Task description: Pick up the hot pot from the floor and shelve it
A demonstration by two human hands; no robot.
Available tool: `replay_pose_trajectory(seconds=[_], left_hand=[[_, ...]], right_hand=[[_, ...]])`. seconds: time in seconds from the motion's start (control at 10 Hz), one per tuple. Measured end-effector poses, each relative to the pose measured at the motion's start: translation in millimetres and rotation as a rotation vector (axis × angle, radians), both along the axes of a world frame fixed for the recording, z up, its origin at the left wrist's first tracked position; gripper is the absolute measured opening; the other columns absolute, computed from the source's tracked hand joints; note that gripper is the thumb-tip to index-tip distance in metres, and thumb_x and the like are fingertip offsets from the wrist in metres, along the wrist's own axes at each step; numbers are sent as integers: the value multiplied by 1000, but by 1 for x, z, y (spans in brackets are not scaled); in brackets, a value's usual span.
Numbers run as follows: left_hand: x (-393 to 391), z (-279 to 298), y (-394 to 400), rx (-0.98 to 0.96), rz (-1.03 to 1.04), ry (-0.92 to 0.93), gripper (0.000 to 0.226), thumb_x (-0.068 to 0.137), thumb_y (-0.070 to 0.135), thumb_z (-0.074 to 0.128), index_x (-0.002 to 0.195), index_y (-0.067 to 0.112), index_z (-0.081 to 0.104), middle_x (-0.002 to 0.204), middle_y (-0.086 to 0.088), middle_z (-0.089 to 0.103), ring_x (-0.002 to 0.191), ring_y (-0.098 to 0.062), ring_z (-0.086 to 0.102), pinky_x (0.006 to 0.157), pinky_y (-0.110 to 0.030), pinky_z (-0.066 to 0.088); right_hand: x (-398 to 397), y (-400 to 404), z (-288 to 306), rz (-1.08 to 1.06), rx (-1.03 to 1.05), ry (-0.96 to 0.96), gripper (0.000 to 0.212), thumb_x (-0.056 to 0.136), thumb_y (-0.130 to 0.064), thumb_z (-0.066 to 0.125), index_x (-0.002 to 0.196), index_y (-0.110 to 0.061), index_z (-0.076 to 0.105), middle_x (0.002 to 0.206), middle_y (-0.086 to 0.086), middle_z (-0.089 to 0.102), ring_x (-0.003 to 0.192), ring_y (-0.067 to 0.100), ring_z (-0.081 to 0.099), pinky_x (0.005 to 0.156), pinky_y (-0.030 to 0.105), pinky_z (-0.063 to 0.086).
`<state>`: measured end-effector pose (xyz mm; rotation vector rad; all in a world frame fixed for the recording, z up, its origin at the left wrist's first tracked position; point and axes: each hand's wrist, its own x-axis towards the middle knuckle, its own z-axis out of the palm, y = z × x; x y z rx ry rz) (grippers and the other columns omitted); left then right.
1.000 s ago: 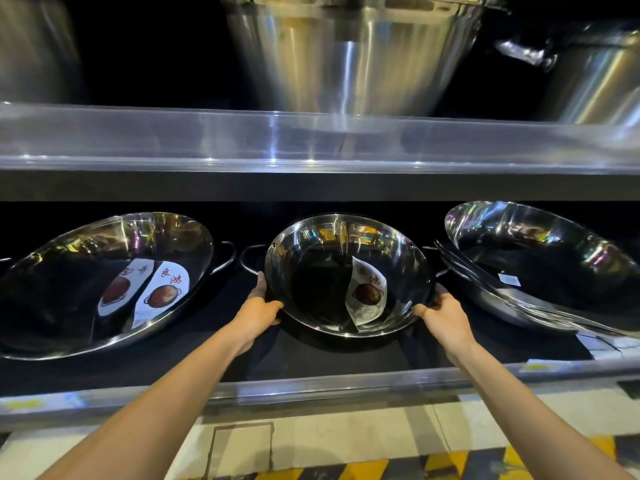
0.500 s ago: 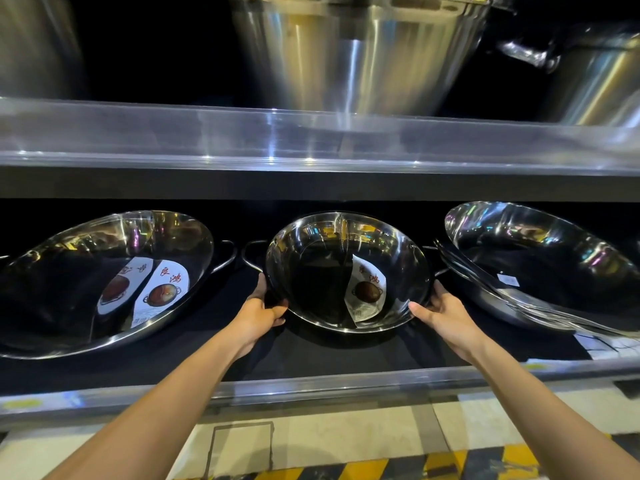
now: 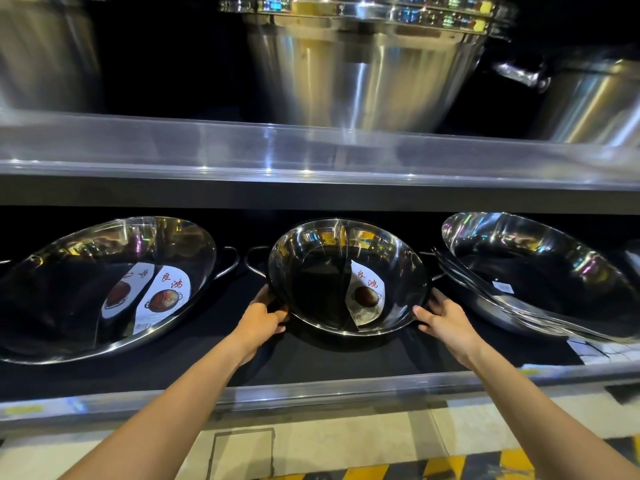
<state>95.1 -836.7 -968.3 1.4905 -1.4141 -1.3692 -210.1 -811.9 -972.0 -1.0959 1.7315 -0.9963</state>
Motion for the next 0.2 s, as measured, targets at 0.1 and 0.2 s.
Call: replay_pose_trajectory(seconds=[0.1, 0.2], left_hand=[[9, 7, 13, -272, -78, -586, 33, 94, 19, 43, 125, 9, 43, 110, -18, 60, 95, -30, 59, 87, -42, 51], [18, 19, 21, -575, -99, -1001, 35, 96, 30, 36, 121, 8, 47, 104, -14, 65, 92, -30, 63, 83, -41, 51]], right_hand=[[8, 11, 5, -62, -105, 603, 47, 91, -13, 55, 135, -10, 40, 120, 19, 63, 110, 34, 58, 93, 40, 47], [34, 16, 14, -30, -228, 839, 42, 92, -14, 49, 133, -11, 42, 116, 21, 61, 107, 35, 56, 85, 42, 50]])
